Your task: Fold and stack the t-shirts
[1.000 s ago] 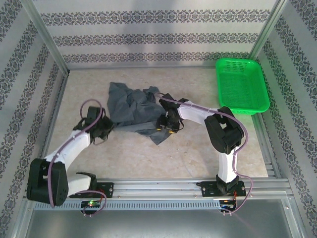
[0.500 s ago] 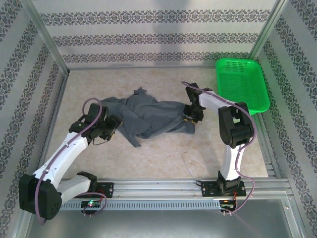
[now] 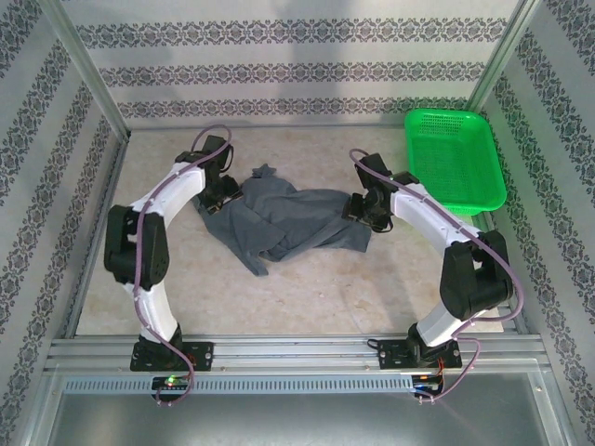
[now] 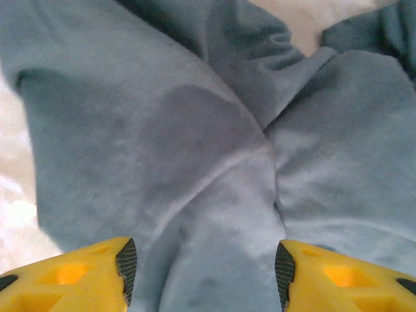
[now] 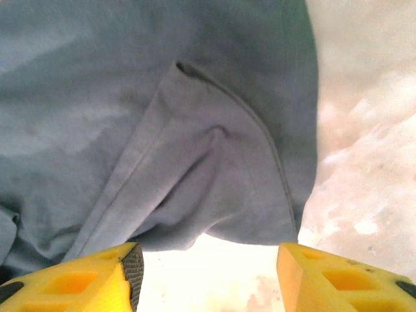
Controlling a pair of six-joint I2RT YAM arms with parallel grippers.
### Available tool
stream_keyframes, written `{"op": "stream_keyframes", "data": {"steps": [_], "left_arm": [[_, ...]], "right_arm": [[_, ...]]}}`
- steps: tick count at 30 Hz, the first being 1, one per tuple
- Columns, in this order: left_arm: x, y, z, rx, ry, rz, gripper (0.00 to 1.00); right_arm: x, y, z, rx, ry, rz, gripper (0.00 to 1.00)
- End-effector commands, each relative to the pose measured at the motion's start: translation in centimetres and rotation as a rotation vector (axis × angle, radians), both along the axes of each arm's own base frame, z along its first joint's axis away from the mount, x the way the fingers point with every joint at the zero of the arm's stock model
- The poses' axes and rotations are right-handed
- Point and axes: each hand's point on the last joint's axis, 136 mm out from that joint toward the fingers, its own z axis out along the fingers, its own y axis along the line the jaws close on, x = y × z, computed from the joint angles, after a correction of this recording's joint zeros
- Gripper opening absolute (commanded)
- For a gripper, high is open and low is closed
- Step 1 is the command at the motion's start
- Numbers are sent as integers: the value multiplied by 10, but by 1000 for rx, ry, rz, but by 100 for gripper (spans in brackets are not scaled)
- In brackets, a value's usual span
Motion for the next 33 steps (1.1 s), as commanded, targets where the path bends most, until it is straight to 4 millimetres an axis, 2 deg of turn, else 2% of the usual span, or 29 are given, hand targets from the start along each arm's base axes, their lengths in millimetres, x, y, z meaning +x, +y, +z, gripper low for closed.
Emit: {"op": "stream_keyframes", "data": {"steps": [1,5,9,12,18,25,28,33], "left_arm": [[-11,-8,-12,108,99,-175,62],[-18,-15,-32,172,162,-236,59],[-24,-12,-50,205,182,-248,49],[-23,-9,-53,231,168,-255,33],[-22,2,-41,268,128,-253,1],[-28,12,-17,246,40,-205,0],[-34,17,-2,216,0,-158,0],[-50,23,22,137,-81,-58,0]], "right_arm": [[-15,11,-13,71,64,-47,58],[-19,17,-22,101,87,-71,58],[-20,21,-32,112,109,-86,58],[-19,22,-35,110,114,-87,58],[-18,21,-40,99,114,-95,57],[-17,26,-40,138,110,-140,57],[-21,25,-38,171,116,-225,58],[-21,25,-32,230,114,-386,66]]}}
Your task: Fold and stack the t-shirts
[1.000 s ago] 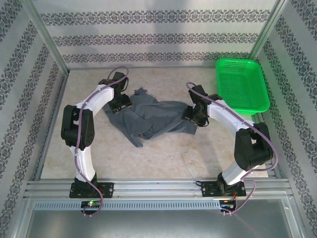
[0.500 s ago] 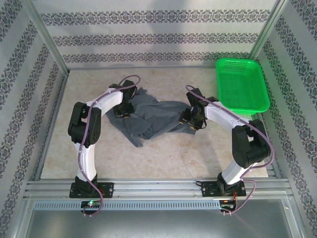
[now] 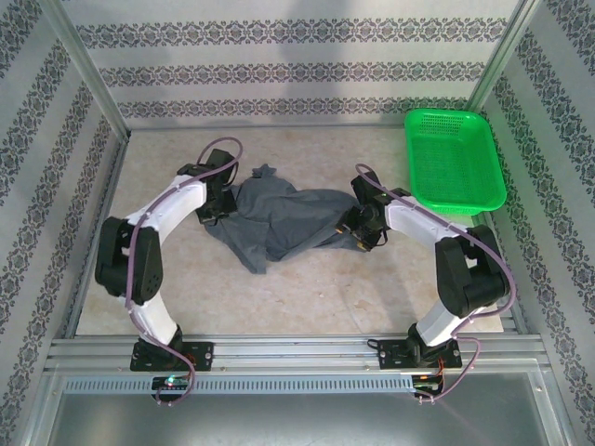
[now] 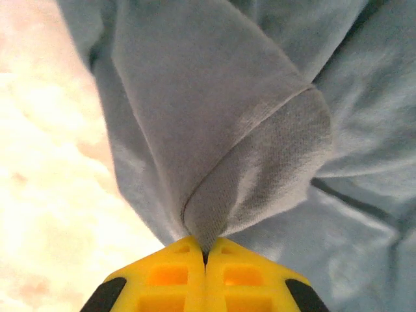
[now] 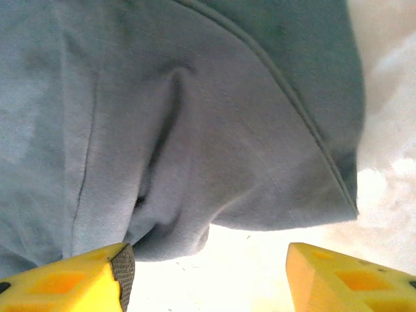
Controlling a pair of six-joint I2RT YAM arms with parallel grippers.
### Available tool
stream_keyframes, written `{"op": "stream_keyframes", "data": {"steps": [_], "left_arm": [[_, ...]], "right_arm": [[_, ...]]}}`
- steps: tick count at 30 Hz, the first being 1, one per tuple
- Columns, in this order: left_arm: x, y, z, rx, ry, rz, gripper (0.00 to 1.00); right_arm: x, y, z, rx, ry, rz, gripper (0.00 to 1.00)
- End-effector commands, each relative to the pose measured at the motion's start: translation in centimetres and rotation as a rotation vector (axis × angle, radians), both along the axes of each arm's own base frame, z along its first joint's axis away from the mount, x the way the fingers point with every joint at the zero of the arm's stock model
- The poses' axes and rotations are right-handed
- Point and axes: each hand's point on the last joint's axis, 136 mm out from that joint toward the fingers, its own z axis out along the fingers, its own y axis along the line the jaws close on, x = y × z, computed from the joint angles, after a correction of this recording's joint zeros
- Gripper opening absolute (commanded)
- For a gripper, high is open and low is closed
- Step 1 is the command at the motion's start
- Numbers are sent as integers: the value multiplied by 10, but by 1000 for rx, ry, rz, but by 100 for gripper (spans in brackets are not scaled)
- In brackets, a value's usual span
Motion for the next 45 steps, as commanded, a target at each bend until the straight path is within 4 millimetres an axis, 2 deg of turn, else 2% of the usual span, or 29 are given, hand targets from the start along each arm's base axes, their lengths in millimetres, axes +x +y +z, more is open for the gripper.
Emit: {"op": "stream_keyframes", "data": {"steps": [1,6,10,13,15,18,23,27,29,32,34,35,38,41,45], "left_arm": [[-7,7,16,-56,-69,97,0],[-32,21,24,-96,-123,216,0],[-49,27,24,-122,-157,270,0],[-57,31,24,-131,-161,285,0],[-61,33,26,-131,-168,290,0],[-63,37,27,-136,-172,299,0],[-60,38,35,-145,-188,291,0],[-58,37,39,-157,-195,292,0],[-58,39,42,-164,-200,298,0],[-56,44,48,-182,-219,317,0],[-53,48,55,-205,-243,338,0],[-50,49,59,-223,-258,347,0],[-33,51,81,-291,-345,367,0],[-11,55,115,-360,-463,399,0],[16,68,174,-471,-634,450,0]], "right_arm": [[4,6,16,59,-24,-132,66],[6,5,16,82,15,-292,67],[28,15,23,103,-6,-312,65],[40,29,26,103,-8,-277,62],[43,36,22,93,-1,-261,59],[41,40,4,63,46,-246,55],[35,36,-17,21,87,-253,53],[46,40,-28,12,80,-240,52],[51,44,-35,12,94,-224,47],[55,45,-38,21,101,-220,23],[61,38,-24,11,49,-224,4],[66,34,-12,-4,3,-217,0],[86,23,39,-34,-155,-178,0],[105,14,93,-33,-294,-131,0],[125,4,155,26,-427,-103,0]]}}
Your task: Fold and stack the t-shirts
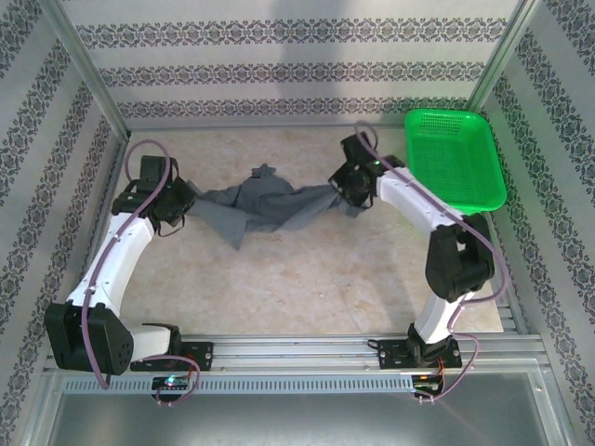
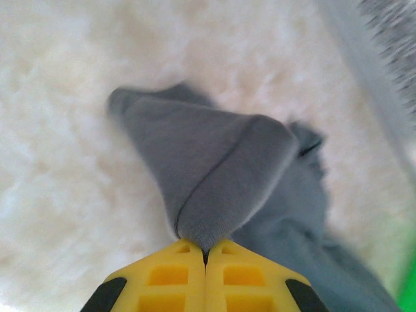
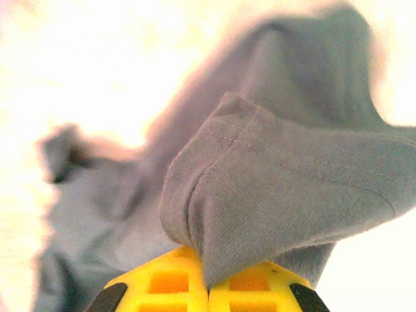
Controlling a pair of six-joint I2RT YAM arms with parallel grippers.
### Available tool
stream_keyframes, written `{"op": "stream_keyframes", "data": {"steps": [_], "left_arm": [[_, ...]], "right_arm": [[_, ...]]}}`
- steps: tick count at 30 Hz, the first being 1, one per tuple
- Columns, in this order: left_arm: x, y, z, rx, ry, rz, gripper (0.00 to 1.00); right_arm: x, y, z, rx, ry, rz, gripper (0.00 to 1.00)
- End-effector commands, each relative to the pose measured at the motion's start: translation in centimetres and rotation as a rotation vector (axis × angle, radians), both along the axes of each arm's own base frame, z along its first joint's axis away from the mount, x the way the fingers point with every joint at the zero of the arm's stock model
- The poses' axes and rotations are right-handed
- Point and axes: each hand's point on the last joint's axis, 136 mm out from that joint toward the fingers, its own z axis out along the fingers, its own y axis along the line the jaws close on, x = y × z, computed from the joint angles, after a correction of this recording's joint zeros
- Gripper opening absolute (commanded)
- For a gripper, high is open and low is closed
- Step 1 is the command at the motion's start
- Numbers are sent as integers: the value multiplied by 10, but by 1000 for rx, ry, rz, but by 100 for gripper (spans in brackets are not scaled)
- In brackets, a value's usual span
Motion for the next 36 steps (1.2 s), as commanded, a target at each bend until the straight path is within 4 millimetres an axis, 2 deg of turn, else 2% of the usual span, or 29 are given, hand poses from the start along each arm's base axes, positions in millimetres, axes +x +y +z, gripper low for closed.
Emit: {"op": "stream_keyframes", "data": {"steps": [1,8,12,14,16,21,24,27,31,34,36], "left_arm": [[31,13,79,-88,-256,69,0],[46,37,180,-162,-514,113,0],[34,47,222,-153,-612,124,0],[23,50,240,-141,-663,127,0],[13,51,249,-137,-686,132,0],[-3,50,247,-140,-687,143,0],[2,52,232,-154,-647,155,0],[28,52,203,-185,-581,143,0],[82,54,157,-235,-489,113,0],[124,57,141,-251,-472,82,0],[151,61,140,-269,-476,56,0]], "right_arm": [[16,-19,65,-27,-164,42,0],[37,-32,167,43,-396,106,0],[31,-45,218,47,-521,116,0],[22,-51,235,47,-566,117,0],[13,-55,244,50,-589,115,0],[-9,-57,250,76,-624,116,0],[-12,-55,241,88,-622,109,0],[6,-46,232,120,-627,119,0],[48,-30,225,164,-627,152,0],[83,-24,227,151,-650,178,0],[107,-23,231,140,-673,186,0]]}}
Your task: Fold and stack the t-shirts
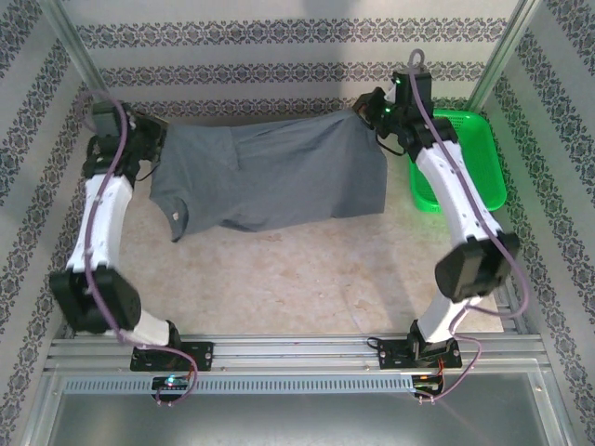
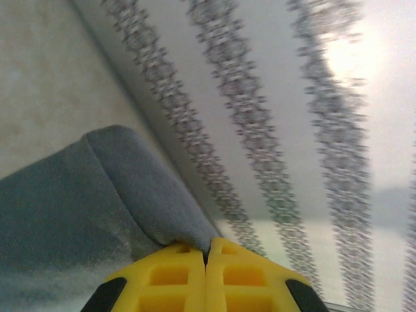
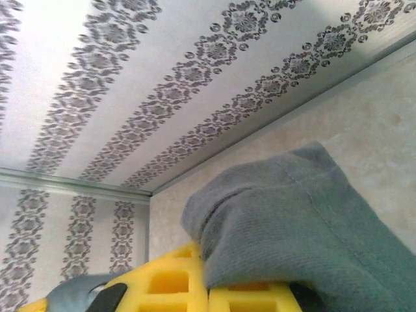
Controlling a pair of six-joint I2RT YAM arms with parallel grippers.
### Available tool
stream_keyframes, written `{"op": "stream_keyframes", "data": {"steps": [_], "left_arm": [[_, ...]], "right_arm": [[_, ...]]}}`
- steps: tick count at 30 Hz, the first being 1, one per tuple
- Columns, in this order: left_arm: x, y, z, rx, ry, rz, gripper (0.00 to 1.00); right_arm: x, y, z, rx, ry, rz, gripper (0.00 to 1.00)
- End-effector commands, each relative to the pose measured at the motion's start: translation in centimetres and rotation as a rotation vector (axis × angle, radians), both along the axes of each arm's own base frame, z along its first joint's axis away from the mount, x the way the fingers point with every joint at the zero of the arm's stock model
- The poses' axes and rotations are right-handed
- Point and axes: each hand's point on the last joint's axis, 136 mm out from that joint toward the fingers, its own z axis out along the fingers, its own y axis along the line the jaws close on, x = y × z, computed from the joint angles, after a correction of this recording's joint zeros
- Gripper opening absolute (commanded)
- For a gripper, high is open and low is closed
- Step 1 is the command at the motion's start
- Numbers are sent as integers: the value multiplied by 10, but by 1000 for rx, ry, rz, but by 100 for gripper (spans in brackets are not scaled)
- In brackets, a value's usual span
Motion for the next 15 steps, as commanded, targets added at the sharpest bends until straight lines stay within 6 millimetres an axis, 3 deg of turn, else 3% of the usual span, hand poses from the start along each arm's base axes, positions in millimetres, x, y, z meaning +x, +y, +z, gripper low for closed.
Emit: {"op": "stream_keyframes", "data": {"steps": [1,3,5,7,11,13,15], "left_arm": [[42,12,43,-2,-154,-35,0],[62,17,63,12,-204,-48,0],[75,24,101,39,-289,-48,0],[74,32,141,74,-368,-33,0],[43,40,211,169,-497,14,0],[23,36,219,191,-498,20,0],[-2,32,211,200,-470,36,0]], "right_arm": [[33,-2,47,11,-153,13,0],[48,-6,68,23,-207,6,0],[57,-11,98,33,-281,-4,0],[56,-18,132,42,-364,-15,0],[41,-42,171,55,-430,-62,0],[29,-50,177,41,-434,-72,0],[14,-54,169,8,-404,-78,0]]}}
